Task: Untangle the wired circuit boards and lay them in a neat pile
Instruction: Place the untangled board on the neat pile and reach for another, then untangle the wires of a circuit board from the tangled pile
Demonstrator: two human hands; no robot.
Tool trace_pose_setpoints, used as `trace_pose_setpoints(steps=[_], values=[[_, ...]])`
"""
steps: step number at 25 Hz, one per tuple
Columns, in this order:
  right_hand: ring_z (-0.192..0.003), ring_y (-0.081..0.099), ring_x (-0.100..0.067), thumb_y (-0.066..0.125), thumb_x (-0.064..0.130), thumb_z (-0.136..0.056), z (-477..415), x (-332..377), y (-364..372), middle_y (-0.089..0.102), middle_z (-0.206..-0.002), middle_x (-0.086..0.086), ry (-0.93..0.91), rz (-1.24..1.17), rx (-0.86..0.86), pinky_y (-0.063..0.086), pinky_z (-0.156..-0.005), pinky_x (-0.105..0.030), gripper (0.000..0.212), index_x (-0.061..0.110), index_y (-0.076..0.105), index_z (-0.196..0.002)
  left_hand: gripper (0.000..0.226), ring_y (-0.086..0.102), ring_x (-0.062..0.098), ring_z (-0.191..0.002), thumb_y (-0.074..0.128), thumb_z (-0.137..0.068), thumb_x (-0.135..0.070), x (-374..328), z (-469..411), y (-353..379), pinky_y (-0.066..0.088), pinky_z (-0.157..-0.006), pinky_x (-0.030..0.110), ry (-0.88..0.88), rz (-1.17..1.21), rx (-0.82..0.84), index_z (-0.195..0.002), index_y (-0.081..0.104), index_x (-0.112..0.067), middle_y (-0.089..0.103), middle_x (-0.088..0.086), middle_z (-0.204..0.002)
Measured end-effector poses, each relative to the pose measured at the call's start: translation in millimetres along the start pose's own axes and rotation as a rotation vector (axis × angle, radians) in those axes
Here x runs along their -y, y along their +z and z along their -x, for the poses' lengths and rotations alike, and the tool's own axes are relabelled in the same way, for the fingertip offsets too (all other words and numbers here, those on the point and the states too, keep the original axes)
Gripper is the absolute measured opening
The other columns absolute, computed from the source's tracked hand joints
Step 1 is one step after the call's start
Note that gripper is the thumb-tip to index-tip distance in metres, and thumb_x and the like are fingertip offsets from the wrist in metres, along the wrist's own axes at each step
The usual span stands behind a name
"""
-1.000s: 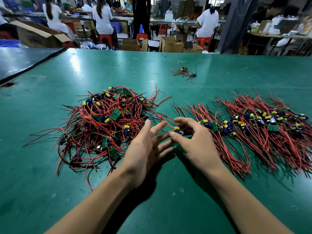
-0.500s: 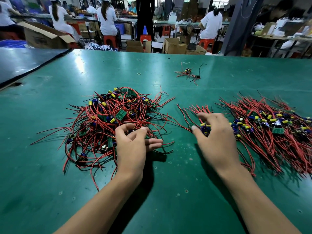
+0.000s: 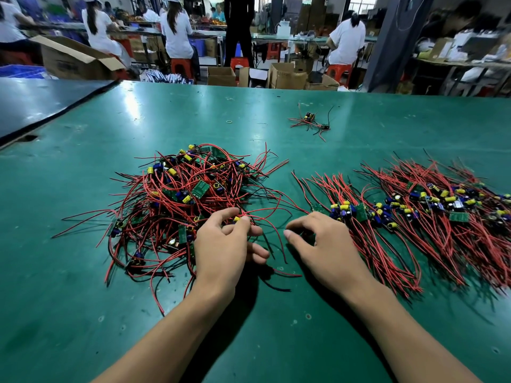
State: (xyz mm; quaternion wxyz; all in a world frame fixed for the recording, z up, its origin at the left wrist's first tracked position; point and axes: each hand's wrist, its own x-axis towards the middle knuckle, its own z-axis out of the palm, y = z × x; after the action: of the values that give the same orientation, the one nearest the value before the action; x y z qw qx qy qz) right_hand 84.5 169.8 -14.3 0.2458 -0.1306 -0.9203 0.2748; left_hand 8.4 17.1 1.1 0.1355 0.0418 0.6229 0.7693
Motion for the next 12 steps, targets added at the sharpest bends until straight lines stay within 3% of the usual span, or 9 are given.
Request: trace_pose_setpoints(steps=[5,8,12], values=[[-0.092,0.054,-0.002,0.074,0.035,-0.089,-3.7,6.4,4.7,0.057,-0.099,0.007,0.007,-0.107,0.101,0.041,-0.087,-0.019,0.039,0.027,0.067,-0.126,0.006,0.059,0.025,-0.043,0.056,-0.096,-0.007,-3.1,1.1,0.0,0.047,-0.039,0.027,-0.011,-0.007,0.014,-0.100,0.058,-0.003,0.069,0.010,-0.065],[-0.098,0.057,0.001,0.064,0.032,-0.097,-4.9,10.6,7.6,0.062,-0.102,0.006,-0.012,-0.188,0.113,0.041,-0.089,-0.015,0.028,0.022,0.071,-0.122,0.005,0.059,0.026,-0.044,0.056,-0.095,-0.005,-2.3,0.0,0.6,0.047,-0.039,0.027,-0.031,-0.023,0.020,-0.099,0.059,-0.004,0.066,0.008,-0.063],[-0.096,0.064,0.000,0.071,0.041,-0.090,-2.9,13.4,3.2,0.072,-0.103,0.010,0.038,-0.249,0.198,0.050,-0.089,-0.023,0.030,0.023,0.075,-0.114,0.007,0.055,0.024,-0.039,0.057,-0.094,-0.008,-0.7,-2.3,-2.6,0.040,-0.036,0.025,0.098,-0.194,0.002,-0.094,0.064,-0.010,0.066,0.004,-0.064]])
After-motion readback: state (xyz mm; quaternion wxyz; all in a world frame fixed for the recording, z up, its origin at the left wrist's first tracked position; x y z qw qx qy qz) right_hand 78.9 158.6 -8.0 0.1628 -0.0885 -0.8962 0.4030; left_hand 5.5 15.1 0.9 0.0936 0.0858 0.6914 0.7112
